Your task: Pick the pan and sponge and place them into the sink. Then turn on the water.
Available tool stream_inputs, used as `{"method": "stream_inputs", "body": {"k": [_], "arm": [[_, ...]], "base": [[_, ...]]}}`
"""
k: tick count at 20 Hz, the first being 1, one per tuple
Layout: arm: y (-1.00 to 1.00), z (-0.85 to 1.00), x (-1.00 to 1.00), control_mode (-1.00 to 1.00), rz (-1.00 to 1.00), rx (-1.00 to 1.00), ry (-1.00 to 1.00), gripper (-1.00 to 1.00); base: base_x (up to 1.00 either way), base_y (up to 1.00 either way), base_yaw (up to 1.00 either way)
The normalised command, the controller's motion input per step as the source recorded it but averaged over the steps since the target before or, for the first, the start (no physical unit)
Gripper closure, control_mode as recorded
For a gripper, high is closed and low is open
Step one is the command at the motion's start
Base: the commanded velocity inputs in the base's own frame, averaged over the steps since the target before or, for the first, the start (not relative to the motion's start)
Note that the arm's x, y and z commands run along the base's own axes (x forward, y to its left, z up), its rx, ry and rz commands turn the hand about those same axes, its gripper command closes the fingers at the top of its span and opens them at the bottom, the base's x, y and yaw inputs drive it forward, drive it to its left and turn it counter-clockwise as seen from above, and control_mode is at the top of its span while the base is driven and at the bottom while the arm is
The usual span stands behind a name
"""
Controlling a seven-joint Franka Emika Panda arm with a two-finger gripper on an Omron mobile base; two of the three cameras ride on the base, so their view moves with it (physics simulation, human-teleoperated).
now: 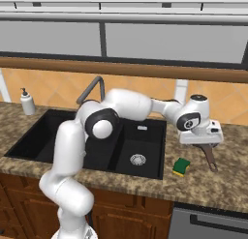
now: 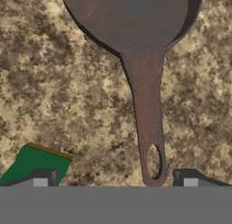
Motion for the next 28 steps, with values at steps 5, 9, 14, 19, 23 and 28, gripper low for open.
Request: {"method": "stream_inputs", "body": {"k": [5,9,14,19,23,28], "arm": [[-0.13,-0.22,0.01,-1.0,0.0,0.0,0.04,-1.0],[-0.16,-0.13,0.05,-1.0,0.0,0.0,0.08,-1.0],[-0.21,-0.17,0.07,-1.0,0.0,0.0,0.09,-1.0],[-0.21,-0.15,0.07,-1.0,0.0,0.01,0.08,-1.0],[-0.17,-0.17,0.08,-1.0,0.0,0.05,0.06,-1.0],[-0.19,-0.2,0.09,-1.0,0.0,0.09,0.04,-1.0]], "base": [[0.0,0.0,0.0],[0.0,0.0,0.0],[0.0,0.0,0.0],[0.0,0.0,0.0],[0.0,0.0,0.0],[0.0,0.0,0.0]]}}
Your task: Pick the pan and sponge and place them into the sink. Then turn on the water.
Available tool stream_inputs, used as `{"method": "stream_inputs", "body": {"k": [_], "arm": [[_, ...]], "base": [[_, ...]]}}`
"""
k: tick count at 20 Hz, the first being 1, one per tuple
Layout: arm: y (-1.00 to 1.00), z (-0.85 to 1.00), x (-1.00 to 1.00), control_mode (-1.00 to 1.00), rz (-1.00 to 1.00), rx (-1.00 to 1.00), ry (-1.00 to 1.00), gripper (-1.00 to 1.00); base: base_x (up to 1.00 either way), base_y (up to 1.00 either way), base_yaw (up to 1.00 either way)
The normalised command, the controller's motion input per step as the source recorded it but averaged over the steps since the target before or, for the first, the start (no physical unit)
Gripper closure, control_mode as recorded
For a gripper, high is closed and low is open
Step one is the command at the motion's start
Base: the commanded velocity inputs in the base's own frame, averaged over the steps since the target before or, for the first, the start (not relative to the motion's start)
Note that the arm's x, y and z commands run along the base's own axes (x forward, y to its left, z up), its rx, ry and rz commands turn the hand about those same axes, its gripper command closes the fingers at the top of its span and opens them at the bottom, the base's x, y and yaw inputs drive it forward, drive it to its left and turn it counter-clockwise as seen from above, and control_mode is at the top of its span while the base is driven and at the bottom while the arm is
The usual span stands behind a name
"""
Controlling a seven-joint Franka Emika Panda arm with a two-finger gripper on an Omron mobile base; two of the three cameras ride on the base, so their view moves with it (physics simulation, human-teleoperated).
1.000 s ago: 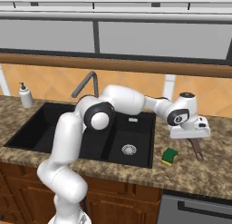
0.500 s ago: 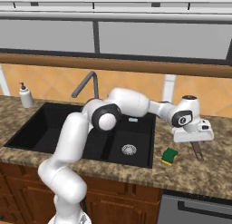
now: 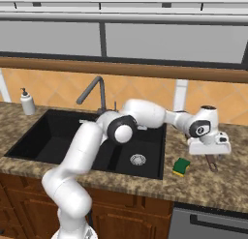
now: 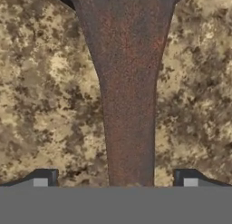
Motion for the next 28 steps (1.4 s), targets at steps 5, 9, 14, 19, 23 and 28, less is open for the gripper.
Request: {"method": "stream_inputs", "body": {"k": [5,9,14,19,23,28], "arm": [[-0.11,-0.25,0.13,-1.0,0.0,0.08,0.03,-1.0],[0.0,-0.31,0.06,-1.0,0.0,0.04,0.0,-1.0],[0.0,-0.09,0.01,-1.0,0.0,-0.01,0.01,1.0],[0.29,0.0,0.03,-1.0,0.0,0.0,0.01,1.0],[0.48,0.0,-0.07,-1.0,0.05,-0.01,0.0,1.0],[0.51,0.02,-0.39,-1.0,0.09,-0.01,-0.15,1.0]], "base": [[0.0,0.0,0.0],[0.0,0.0,0.0],[0.0,0.0,0.0],[0.0,0.0,0.0],[0.0,0.0,0.0],[0.0,0.0,0.0]]}}
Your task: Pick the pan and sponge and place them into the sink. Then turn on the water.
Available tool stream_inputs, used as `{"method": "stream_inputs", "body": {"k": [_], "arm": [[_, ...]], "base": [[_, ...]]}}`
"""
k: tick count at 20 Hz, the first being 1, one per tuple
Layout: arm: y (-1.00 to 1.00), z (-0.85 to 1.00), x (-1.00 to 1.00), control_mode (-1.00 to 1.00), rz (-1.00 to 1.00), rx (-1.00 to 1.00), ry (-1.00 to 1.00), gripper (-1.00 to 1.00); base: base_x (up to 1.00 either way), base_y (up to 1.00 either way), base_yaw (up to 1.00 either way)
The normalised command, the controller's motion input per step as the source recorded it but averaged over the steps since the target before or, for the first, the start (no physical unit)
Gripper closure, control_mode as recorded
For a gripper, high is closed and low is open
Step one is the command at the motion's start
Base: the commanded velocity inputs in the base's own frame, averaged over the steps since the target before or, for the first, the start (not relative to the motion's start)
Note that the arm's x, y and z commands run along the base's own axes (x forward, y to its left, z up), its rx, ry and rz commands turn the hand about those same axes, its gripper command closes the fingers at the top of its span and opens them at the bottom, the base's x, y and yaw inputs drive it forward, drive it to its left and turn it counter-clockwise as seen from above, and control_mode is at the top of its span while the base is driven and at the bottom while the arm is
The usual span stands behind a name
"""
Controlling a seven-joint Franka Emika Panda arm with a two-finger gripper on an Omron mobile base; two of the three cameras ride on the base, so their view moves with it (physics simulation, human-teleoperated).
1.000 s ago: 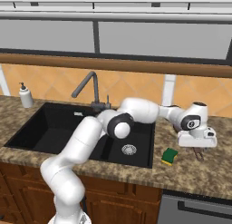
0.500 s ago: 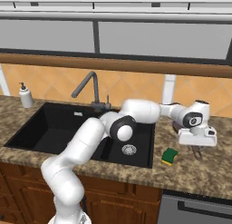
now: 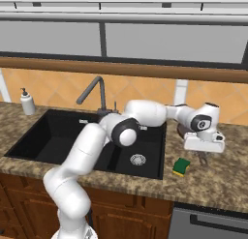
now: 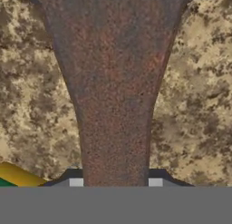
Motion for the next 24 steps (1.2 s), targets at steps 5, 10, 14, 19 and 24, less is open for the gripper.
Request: {"method": "stream_inputs", "body": {"k": [5,10,14,19,24], "arm": [[0.33,0.21,-0.54,-1.0,0.09,-0.01,-0.21,1.0],[0.45,0.16,-0.6,-1.0,0.09,-0.12,-0.16,1.0],[0.49,0.51,-0.45,-1.0,0.1,-0.17,0.0,1.0],[0.65,0.42,-0.15,-1.0,0.18,-0.15,0.08,1.0],[0.69,0.14,-0.12,-1.0,0.24,-0.08,0.04,1.0]], "base": [[0.0,0.0,0.0],[0.0,0.0,0.0],[0.0,0.0,0.0],[0.0,0.0,0.0],[0.0,0.0,0.0]]}}
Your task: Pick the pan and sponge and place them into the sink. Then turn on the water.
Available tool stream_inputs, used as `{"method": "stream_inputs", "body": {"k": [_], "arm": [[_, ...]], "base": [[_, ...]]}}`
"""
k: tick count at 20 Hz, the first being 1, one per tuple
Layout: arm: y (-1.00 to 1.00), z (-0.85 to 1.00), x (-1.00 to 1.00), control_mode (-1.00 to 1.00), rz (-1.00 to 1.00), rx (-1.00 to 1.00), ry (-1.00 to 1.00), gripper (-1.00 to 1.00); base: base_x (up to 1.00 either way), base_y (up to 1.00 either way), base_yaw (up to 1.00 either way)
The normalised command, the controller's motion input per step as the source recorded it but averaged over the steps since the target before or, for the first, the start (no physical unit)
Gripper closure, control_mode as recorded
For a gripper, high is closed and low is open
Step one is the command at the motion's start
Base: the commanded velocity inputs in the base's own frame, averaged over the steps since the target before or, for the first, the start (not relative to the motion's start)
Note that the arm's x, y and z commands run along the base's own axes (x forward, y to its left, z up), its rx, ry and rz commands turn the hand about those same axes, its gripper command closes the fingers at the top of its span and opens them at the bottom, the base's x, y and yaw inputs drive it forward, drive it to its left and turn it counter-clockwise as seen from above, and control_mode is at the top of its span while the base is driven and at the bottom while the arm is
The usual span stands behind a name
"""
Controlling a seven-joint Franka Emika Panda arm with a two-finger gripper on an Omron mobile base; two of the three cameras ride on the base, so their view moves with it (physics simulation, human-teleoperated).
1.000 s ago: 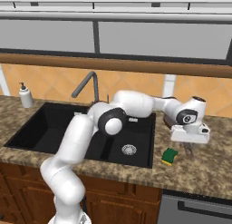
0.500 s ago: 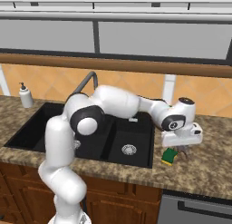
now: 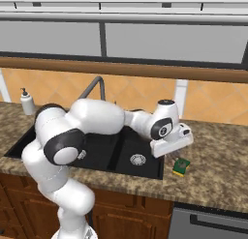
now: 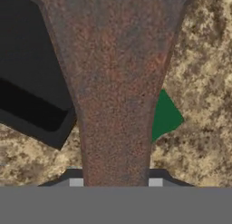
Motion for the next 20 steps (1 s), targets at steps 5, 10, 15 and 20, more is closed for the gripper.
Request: {"method": "stream_inputs", "body": {"k": [5,10,15,20], "arm": [[0.75,0.14,-0.24,-1.0,0.2,-0.03,0.0,1.0],[0.73,0.24,-0.19,-1.0,0.18,0.0,0.04,1.0],[0.75,0.26,-0.19,-1.0,0.17,0.0,0.06,1.0],[0.83,0.23,-0.07,-1.0,0.18,0.0,0.07,1.0]], "base": [[0.0,0.0,0.0],[0.0,0.0,0.0],[0.0,0.0,0.0],[0.0,0.0,0.0]]}}
